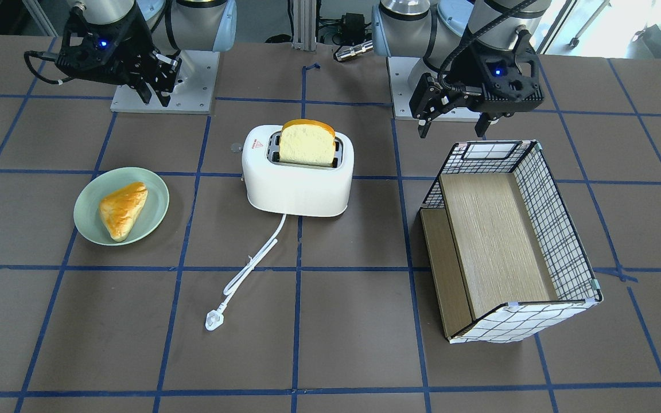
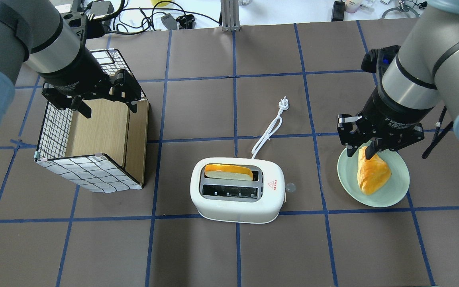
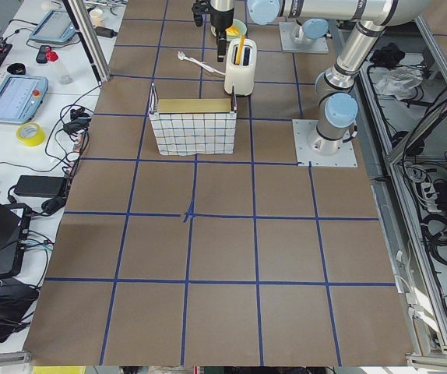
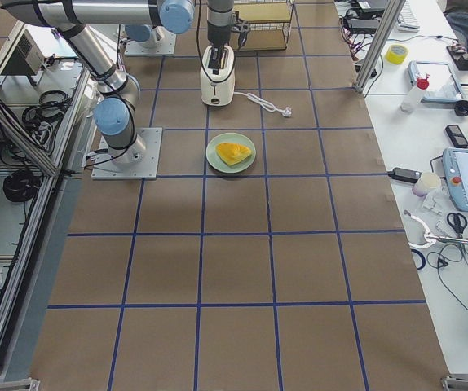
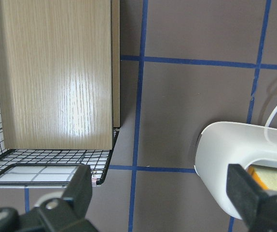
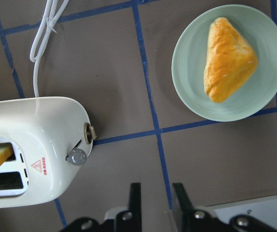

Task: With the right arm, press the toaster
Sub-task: 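Lower the right gripper and move it toward the toaster's side lever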

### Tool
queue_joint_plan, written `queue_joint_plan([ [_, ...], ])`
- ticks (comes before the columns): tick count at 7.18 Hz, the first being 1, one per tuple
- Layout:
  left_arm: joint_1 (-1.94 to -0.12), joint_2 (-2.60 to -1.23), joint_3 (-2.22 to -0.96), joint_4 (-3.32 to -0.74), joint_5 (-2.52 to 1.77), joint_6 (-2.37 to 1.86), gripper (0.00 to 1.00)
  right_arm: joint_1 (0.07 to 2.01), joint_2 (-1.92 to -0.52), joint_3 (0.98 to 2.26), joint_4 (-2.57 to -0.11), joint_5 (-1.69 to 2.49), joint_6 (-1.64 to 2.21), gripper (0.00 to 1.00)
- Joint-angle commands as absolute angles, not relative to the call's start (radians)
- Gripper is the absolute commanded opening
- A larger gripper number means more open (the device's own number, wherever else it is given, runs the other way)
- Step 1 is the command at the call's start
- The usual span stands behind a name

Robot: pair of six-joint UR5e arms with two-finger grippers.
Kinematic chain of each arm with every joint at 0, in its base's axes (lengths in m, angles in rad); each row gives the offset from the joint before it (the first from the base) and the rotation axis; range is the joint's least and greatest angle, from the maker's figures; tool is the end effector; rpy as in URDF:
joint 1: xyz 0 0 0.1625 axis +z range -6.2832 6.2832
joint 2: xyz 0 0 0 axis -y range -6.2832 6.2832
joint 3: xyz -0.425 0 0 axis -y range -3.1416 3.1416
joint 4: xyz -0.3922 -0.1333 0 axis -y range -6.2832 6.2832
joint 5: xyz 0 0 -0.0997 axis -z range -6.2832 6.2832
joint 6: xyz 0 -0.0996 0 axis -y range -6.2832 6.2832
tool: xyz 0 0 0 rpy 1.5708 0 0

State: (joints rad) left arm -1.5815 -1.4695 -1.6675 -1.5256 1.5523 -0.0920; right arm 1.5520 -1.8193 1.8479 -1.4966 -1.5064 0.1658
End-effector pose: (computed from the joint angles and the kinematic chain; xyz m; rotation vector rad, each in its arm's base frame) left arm -0.1400 -0.4523 0.4926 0.1261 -3.1171 0.0761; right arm 0.1326 -0.3790 0.4541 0.2890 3.0670 0.1653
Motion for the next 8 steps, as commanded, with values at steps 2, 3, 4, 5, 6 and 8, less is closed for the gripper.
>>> queue_joint_plan([
  [2, -1.582, -1.470, -1.667, -1.526, 1.552, -0.092, 1.00, 1.549, -1.818, 2.064, -1.714, -1.303, 0.147, 0.00],
  [3, -1.582, -1.470, -1.667, -1.526, 1.552, -0.092, 1.00, 1.549, -1.818, 2.156, -1.821, -1.272, 0.149, 0.00],
  [4, -1.582, -1.470, -1.667, -1.526, 1.552, -0.092, 1.00, 1.549, -1.815, 2.224, -1.926, -1.234, 0.150, 0.00],
  [5, -1.582, -1.470, -1.667, -1.526, 1.552, -0.092, 1.00, 1.551, -1.804, 2.264, -1.993, -1.183, 0.161, 0.00],
  [6, -1.582, -1.470, -1.667, -1.525, 1.552, -0.092, 1.00, 1.551, -1.799, 2.266, -2.009, -1.131, 0.170, 0.00],
  [8, -1.582, -1.470, -1.667, -1.526, 1.552, -0.092, 1.00, 1.551, -1.798, 2.264, -2.036, -1.112, 0.176, 0.00],
])
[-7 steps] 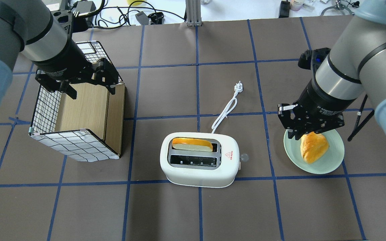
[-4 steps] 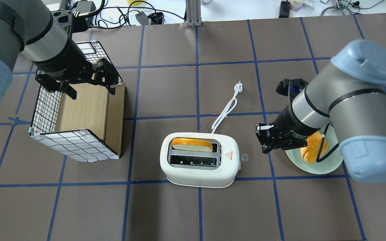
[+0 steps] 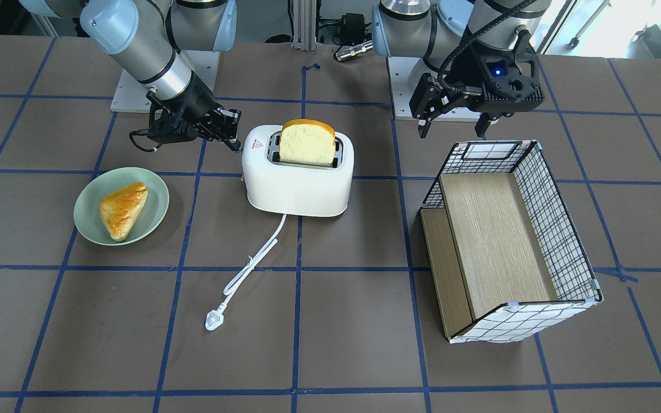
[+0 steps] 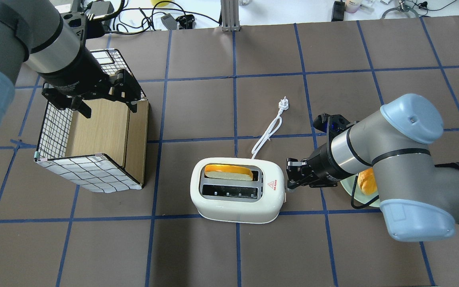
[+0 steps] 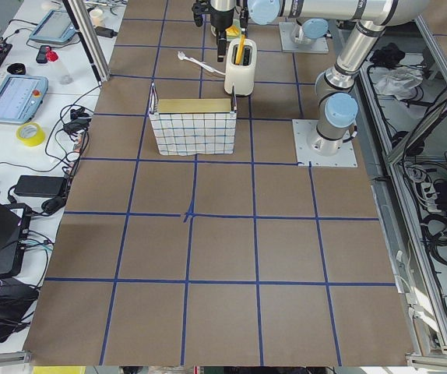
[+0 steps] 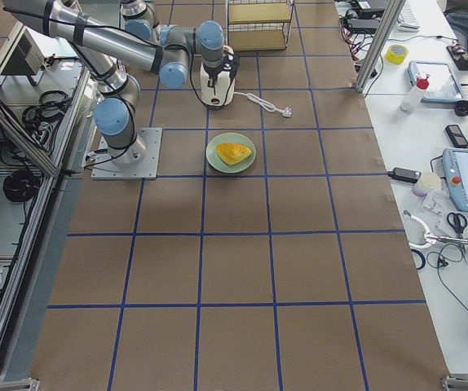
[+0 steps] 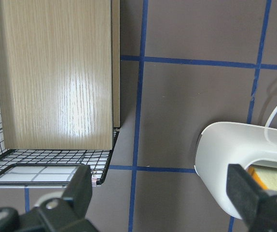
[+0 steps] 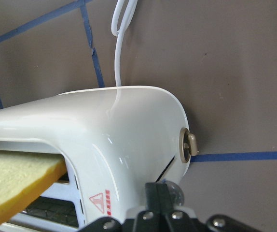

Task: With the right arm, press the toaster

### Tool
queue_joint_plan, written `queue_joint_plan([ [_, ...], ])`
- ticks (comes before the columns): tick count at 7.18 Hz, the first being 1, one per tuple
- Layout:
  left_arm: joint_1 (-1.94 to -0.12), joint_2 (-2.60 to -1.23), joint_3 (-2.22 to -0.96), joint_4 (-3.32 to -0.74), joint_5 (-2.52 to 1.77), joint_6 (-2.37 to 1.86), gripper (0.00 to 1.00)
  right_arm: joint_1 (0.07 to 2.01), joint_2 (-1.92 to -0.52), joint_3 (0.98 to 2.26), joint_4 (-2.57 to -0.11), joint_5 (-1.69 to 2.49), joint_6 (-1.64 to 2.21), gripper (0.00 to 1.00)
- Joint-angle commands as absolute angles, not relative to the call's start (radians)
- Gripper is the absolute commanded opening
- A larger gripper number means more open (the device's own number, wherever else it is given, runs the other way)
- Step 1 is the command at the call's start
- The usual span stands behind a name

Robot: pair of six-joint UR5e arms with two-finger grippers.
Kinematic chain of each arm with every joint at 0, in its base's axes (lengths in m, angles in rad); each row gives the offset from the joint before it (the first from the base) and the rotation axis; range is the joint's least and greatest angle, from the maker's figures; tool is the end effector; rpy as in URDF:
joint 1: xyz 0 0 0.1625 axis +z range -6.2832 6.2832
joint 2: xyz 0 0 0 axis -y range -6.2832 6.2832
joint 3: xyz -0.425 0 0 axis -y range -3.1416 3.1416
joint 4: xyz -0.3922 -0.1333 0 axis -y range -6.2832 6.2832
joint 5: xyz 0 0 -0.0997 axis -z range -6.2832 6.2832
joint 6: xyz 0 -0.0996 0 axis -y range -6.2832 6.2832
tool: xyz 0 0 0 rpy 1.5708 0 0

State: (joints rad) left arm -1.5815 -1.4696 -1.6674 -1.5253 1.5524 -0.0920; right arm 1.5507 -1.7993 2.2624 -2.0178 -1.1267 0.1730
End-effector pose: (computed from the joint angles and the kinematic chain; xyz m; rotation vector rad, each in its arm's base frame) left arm -0.1400 -0.4523 0.4927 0.1261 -3.1172 0.0766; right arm 0.1690 -0.3563 0.3097 0.2651 2.6861 0.0682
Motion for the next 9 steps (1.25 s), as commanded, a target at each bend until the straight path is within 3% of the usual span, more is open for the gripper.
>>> queue_joint_plan([
  [1, -1.582, -1.470, -1.667, -1.525, 1.552, -0.092, 1.00, 1.551, -1.798, 2.266, -2.040, -1.114, 0.176, 0.00],
  [9, -1.582, -1.470, -1.667, -1.526, 1.552, -0.092, 1.00, 1.552, -1.767, 2.269, -2.016, -1.137, 0.178, 0.00],
])
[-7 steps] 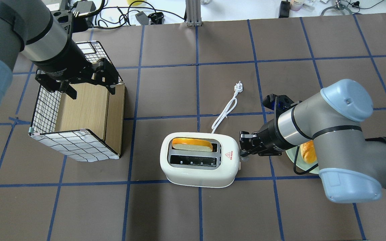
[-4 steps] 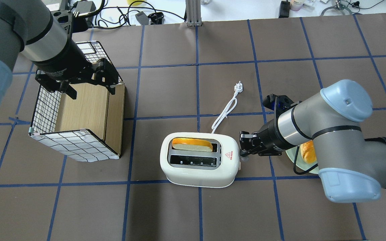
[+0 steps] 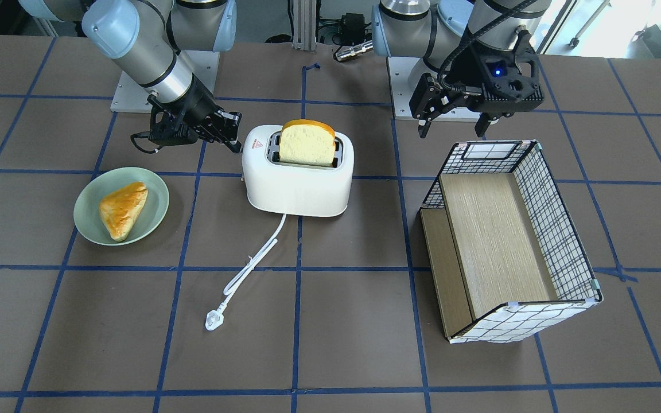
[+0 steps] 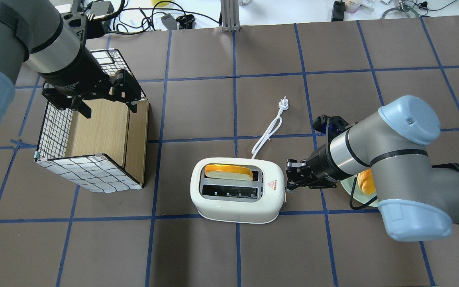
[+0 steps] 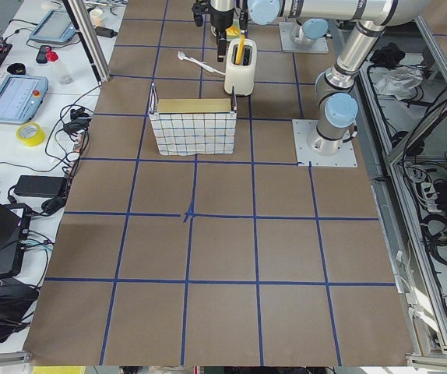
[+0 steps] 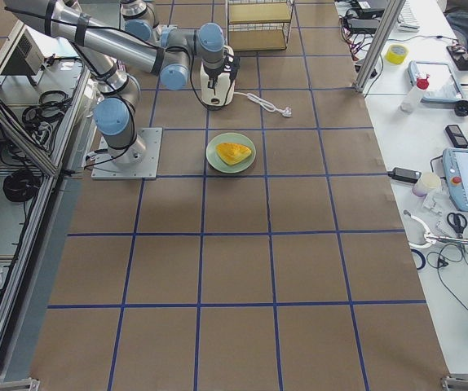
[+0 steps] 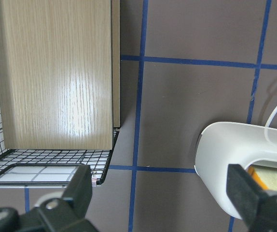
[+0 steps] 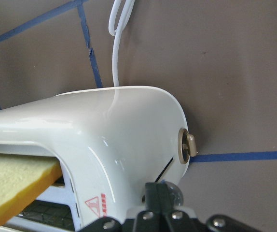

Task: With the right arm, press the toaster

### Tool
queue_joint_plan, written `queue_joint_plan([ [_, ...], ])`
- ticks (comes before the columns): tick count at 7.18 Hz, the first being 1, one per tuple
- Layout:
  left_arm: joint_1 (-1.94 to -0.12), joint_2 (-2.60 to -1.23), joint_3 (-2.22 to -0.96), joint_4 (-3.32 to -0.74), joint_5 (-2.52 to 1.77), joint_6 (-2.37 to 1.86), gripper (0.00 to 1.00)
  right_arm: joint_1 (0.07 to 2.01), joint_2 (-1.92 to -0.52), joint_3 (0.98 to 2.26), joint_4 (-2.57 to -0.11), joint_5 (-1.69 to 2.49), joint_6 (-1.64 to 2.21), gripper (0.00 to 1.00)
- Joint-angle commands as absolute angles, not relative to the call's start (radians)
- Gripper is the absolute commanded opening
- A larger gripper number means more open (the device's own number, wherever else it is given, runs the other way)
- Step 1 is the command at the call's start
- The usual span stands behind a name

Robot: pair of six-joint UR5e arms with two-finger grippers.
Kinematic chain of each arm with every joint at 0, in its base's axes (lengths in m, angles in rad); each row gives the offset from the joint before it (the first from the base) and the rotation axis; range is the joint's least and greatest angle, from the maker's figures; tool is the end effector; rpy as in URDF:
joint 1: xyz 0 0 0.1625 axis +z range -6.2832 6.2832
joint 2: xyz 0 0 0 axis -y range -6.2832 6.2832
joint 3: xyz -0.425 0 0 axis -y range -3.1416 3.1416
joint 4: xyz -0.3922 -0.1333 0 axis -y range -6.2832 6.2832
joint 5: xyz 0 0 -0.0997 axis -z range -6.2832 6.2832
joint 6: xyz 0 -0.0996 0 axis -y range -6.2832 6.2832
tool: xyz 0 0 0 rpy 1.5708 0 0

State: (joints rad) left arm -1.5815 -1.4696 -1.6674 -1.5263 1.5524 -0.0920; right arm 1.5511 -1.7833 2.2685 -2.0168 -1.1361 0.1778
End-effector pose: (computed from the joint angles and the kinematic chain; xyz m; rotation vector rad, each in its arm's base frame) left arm -0.1400 -0.4523 0.4926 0.1261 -3.1173 0.0750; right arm 0.1683 -0.3568 0.3008 0.2788 2.6952 0.1002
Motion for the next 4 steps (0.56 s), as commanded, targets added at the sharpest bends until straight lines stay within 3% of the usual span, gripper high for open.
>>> queue_joint_plan([
  [1, -1.582, -1.470, -1.667, -1.526, 1.552, -0.092, 1.00, 1.552, -1.746, 2.269, -2.017, -1.137, 0.176, 0.00],
  [4, -1.582, -1.470, -1.667, -1.526, 1.552, -0.092, 1.00, 1.554, -1.718, 2.269, -2.028, -1.140, 0.179, 0.00],
])
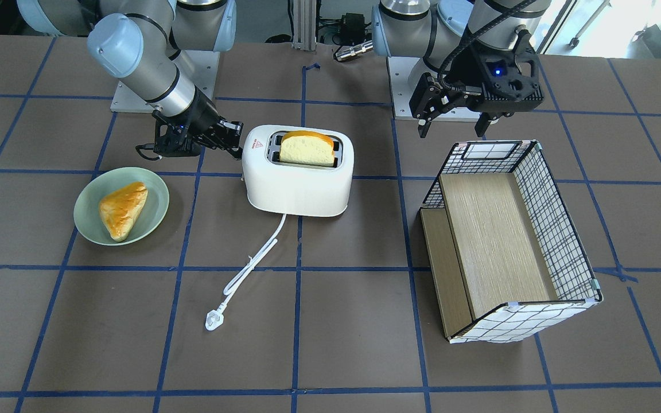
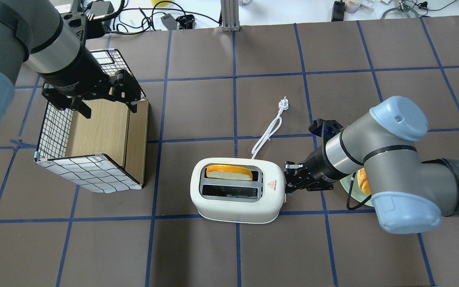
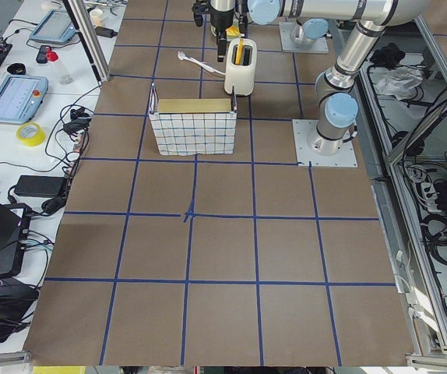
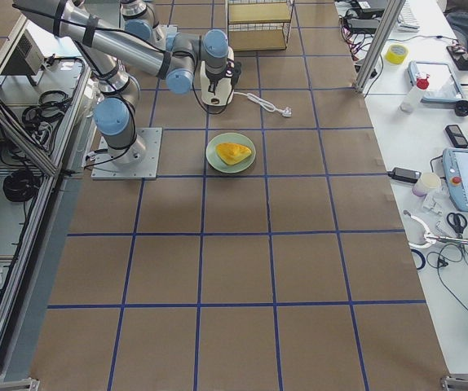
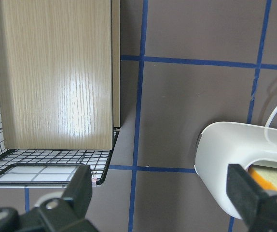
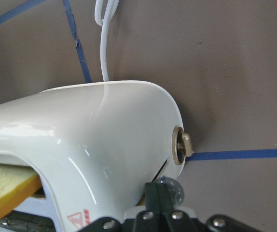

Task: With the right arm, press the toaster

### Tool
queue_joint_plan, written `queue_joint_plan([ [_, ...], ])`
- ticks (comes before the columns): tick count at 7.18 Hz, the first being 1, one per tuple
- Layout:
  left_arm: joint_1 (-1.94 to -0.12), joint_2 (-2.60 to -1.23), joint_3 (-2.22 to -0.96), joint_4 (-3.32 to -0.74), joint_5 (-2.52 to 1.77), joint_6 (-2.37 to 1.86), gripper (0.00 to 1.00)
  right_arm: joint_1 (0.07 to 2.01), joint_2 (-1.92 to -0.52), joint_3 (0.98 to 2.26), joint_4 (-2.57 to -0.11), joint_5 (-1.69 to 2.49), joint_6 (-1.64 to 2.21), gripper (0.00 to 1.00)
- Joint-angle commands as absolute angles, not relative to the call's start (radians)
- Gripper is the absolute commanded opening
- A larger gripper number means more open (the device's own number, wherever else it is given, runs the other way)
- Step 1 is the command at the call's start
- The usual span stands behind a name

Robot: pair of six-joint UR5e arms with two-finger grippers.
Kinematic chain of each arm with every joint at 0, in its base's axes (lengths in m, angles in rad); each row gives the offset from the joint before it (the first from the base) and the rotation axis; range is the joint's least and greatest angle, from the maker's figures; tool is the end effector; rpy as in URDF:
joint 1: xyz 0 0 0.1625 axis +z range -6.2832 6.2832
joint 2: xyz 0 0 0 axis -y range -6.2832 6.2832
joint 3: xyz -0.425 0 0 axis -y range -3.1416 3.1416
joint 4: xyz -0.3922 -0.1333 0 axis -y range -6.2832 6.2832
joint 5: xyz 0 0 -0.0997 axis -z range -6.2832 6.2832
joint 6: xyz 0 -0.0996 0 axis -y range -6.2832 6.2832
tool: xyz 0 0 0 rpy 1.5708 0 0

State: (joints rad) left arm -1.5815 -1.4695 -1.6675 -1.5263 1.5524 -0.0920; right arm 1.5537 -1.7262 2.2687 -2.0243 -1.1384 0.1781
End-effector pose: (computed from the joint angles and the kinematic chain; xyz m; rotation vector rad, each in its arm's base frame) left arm -0.1400 -0.4522 0.4926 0.1261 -3.1173 0.0750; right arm 0.1688 -0.3643 0.2810 0.2908 2.6974 0.1683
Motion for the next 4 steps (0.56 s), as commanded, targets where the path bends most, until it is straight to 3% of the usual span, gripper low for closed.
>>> queue_joint_plan([
  [1, -1.582, -1.470, -1.667, -1.526, 1.552, -0.092, 1.00, 1.554, -1.718, 2.269, -2.032, -1.141, 0.193, 0.00],
  [4, -1.582, -1.470, -1.667, -1.526, 1.552, -0.092, 1.00, 1.555, -1.681, 2.269, -2.049, -1.187, 0.199, 0.00],
])
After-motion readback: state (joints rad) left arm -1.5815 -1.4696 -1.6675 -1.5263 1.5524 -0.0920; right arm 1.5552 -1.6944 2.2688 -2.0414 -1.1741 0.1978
